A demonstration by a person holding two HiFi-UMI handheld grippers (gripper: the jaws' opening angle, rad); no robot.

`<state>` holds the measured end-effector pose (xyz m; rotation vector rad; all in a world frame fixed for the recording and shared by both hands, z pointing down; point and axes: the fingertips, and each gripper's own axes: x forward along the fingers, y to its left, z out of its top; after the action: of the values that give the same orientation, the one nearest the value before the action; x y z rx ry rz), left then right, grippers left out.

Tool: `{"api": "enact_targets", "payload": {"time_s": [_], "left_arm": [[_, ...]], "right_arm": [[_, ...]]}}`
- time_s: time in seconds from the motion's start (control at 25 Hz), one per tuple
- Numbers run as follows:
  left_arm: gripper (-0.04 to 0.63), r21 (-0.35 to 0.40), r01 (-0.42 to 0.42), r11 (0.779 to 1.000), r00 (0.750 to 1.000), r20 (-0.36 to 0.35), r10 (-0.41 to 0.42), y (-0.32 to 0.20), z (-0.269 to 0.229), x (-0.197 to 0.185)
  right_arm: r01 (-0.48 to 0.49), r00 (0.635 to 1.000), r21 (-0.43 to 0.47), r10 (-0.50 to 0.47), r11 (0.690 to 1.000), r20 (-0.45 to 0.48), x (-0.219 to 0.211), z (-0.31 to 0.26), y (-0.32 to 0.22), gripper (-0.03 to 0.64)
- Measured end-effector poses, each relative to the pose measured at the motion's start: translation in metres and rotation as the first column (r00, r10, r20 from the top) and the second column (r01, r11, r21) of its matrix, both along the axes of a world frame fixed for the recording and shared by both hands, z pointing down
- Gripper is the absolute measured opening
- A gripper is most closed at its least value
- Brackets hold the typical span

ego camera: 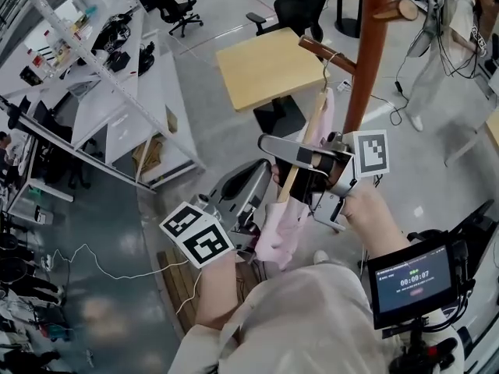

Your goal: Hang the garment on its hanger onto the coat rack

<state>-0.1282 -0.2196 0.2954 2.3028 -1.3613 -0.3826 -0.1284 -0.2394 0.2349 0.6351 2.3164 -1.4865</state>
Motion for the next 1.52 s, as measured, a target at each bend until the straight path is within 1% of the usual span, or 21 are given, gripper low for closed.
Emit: {"api": "enact_targets", "payload": {"time_s": [0.24,0.48,0.8,1.08,1.2,1.4,1.52], "left_arm": [[0.006,-0.01,-0.039,0.999,0.999,-0.001,0.039,-0.008,0.007,0.009],[0.006,-0.026,-0.073,0.997,0.997,-0.014,0.072,-0.018,0.016,0.018],[0.006,-0.044,-0.119,0.992,0.993,-0.027,0.118,-0.028,0.017,0.053],[0.006,-0.044,-0.161,0.986,0.985,-0.062,0.158,-0.034,0.023,0.066],[0.006,-0.049,-0.174,0.984,0.983,-0.064,0.17,-0.037,0.027,0.071],[0.006,-0.06,-0.185,0.981,0.979,-0.096,0.179,-0.044,0.032,0.075],[0.006,-0.067,-0.198,0.978,0.977,-0.096,0.191,-0.048,0.036,0.079]], "right_arm": [[-0.041,0.999,-0.002,0.041,0.999,-0.014,0.008,0.012,-0.005,0.012],[-0.055,0.998,0.013,0.055,0.998,-0.031,0.016,0.021,-0.007,0.012],[-0.094,0.995,0.034,0.096,0.995,-0.039,0.053,0.022,-0.011,0.015],[-0.146,0.987,0.078,0.151,0.986,-0.057,0.071,0.033,-0.015,0.017],[-0.161,0.983,0.103,0.168,0.982,-0.068,0.077,0.039,-0.017,0.017],[-0.174,0.974,0.148,0.192,0.974,-0.117,0.084,0.049,-0.022,0.019],[-0.169,0.967,0.185,0.199,0.968,-0.157,0.087,0.054,-0.025,0.021]]}}
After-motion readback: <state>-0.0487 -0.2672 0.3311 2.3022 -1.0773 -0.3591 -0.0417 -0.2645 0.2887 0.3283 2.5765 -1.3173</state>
